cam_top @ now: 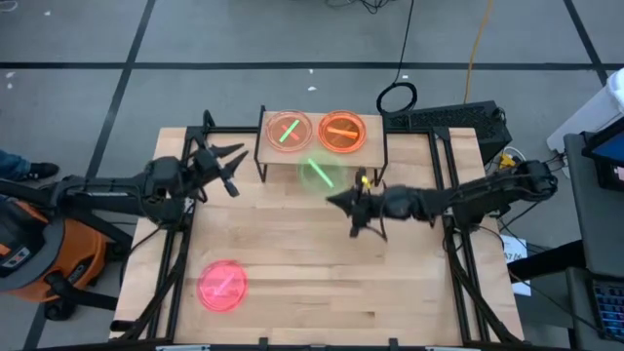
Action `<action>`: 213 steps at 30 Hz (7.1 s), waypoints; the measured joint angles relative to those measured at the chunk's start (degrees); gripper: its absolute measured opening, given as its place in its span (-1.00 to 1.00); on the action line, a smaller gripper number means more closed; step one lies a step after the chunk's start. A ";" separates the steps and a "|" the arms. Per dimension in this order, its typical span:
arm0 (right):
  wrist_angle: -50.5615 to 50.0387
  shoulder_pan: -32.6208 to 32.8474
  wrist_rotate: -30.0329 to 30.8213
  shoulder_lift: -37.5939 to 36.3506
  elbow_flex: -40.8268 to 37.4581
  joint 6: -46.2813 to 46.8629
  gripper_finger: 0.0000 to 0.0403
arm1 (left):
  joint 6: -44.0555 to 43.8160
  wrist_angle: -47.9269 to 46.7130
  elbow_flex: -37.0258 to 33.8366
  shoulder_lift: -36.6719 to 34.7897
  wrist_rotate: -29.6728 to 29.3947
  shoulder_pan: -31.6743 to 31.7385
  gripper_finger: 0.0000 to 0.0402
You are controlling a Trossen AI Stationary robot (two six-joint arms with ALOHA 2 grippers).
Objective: Place and stack plates onto a shelf
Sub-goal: Stack the green plate on top of the green plate on the shelf, then stack the pink plate on the green plate on the shelf
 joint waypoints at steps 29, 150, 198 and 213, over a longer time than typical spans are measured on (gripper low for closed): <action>-7.54 -24.42 -23.57 23.33 29.02 0.26 -1.00 | -6.01 -17.05 8.53 1.35 12.24 14.67 -0.48; -3.61 -13.63 -14.17 -52.04 -19.42 22.54 -0.45 | -28.28 -49.08 8.47 14.73 15.70 -7.05 -0.41; -3.63 -13.63 -14.19 -52.02 -19.40 22.54 -0.45 | -47.75 -58.64 3.44 25.06 34.87 -2.27 0.08; -3.61 -13.63 -14.19 -52.02 -19.40 22.52 -0.45 | -50.73 -58.83 3.44 25.04 33.54 -5.02 0.08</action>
